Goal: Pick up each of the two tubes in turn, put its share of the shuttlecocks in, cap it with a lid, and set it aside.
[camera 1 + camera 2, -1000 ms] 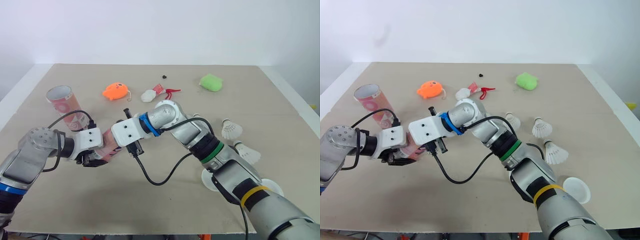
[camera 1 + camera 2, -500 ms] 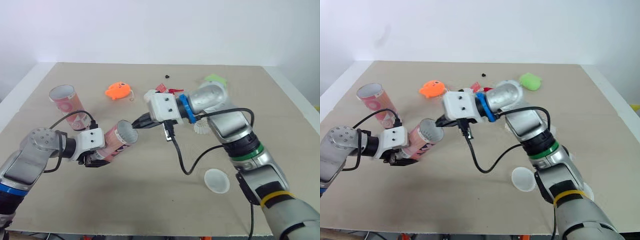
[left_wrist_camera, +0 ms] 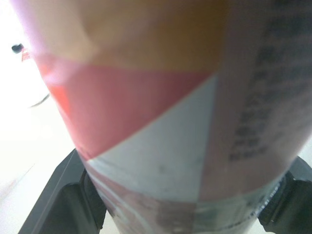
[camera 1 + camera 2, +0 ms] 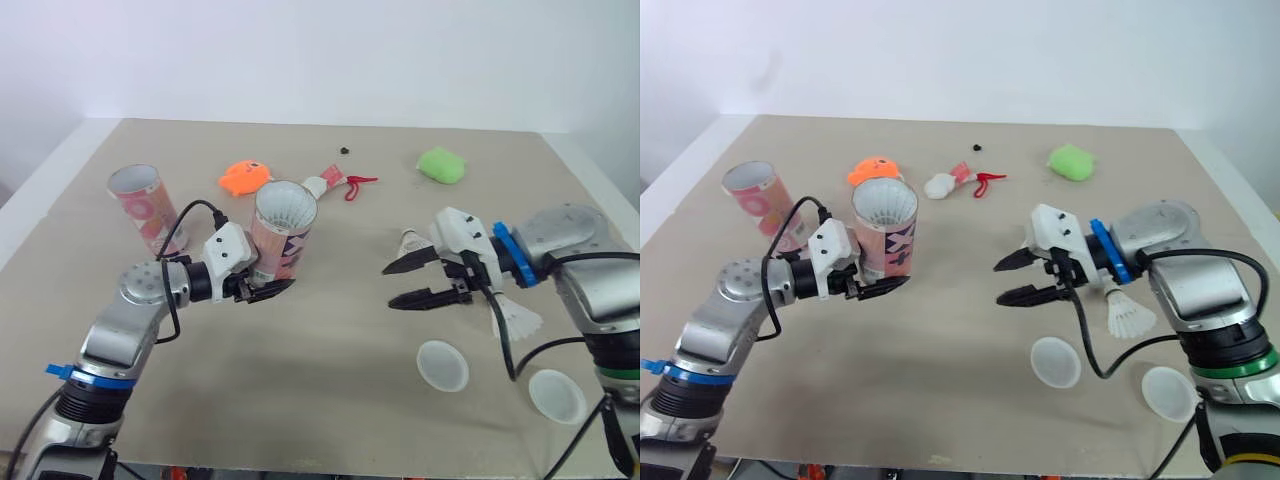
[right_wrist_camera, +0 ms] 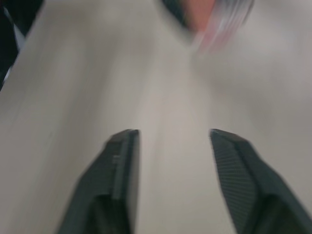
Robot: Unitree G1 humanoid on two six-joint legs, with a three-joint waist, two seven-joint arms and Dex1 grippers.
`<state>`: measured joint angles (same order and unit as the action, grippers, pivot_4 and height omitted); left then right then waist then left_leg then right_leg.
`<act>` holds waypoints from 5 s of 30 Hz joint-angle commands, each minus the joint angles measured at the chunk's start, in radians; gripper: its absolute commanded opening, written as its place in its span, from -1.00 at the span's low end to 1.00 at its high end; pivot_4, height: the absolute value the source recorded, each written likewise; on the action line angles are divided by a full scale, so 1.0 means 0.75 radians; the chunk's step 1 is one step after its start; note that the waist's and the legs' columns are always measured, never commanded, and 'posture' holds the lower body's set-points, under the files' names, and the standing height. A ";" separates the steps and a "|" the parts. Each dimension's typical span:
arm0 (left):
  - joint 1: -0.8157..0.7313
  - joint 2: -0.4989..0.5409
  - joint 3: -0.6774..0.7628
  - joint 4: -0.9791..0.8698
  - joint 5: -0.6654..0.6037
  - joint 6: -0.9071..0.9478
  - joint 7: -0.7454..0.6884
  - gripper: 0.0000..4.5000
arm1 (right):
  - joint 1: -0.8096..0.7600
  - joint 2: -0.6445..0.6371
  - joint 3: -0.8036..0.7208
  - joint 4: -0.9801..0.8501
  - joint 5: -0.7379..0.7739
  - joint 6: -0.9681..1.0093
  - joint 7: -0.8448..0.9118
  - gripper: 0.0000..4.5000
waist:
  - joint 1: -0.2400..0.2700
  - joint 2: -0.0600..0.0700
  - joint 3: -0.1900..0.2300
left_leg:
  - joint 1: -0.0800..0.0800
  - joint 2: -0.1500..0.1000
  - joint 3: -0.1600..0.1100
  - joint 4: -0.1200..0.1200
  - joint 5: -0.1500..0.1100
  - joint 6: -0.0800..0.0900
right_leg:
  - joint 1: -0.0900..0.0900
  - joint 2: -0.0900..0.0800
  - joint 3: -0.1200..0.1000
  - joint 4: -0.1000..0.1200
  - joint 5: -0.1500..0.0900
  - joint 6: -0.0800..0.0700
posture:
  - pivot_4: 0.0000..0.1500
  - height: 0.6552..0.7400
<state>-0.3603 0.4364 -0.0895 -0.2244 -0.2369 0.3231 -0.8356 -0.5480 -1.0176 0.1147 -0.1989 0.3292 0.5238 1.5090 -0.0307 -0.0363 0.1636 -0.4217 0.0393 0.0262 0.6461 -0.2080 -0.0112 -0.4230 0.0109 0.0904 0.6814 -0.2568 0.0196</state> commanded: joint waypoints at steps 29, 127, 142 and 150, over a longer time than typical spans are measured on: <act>0.167 -0.359 -0.195 0.567 0.155 -0.520 0.179 0.50 | 0.216 0.053 0.153 0.254 -0.289 -0.383 -0.120 -0.94 | -0.020 0.002 -0.008 | 0.026 -0.004 0.006 0.011 0.003 0.001 | 0.024 0.000 0.014 -0.001 0.005 0.014 | 1.00 1.00; 0.180 -0.339 -0.235 0.524 0.182 -0.423 0.207 0.50 | -0.718 0.527 0.471 0.168 -0.533 -0.347 -0.078 0.64 | -0.019 0.012 -0.016 | 0.023 -0.015 0.001 -0.012 0.002 0.001 | 0.022 -0.019 0.010 -0.023 0.003 0.025 | 1.00 1.00; 0.156 -0.342 -0.235 0.550 0.182 -0.435 0.199 0.50 | -0.862 0.579 0.274 0.205 -0.250 -0.234 -0.011 -0.11 | -0.020 0.013 -0.016 | 0.022 -0.015 0.001 -0.012 0.002 0.002 | 0.021 -0.019 0.010 -0.023 0.004 0.025 | 1.00 1.00; 0.150 -0.350 -0.234 0.558 0.184 -0.443 0.205 0.50 | -0.802 0.511 0.390 0.222 -0.295 -0.224 0.045 -0.99 | -0.019 0.012 -0.015 | 0.022 -0.015 0.001 -0.012 0.002 0.003 | 0.021 -0.020 0.009 -0.023 0.003 0.022 | 1.00 1.00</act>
<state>-0.2633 0.1706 -0.2581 0.1411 -0.1173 -0.0257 -0.6907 -1.1517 -0.6249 0.3985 -0.0232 0.1155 0.3520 1.5250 -0.0454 -0.0275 0.1522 -0.4050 0.0280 0.0272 0.6371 -0.2061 -0.0090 -0.4072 -0.0045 0.0974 0.6641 -0.2551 0.0356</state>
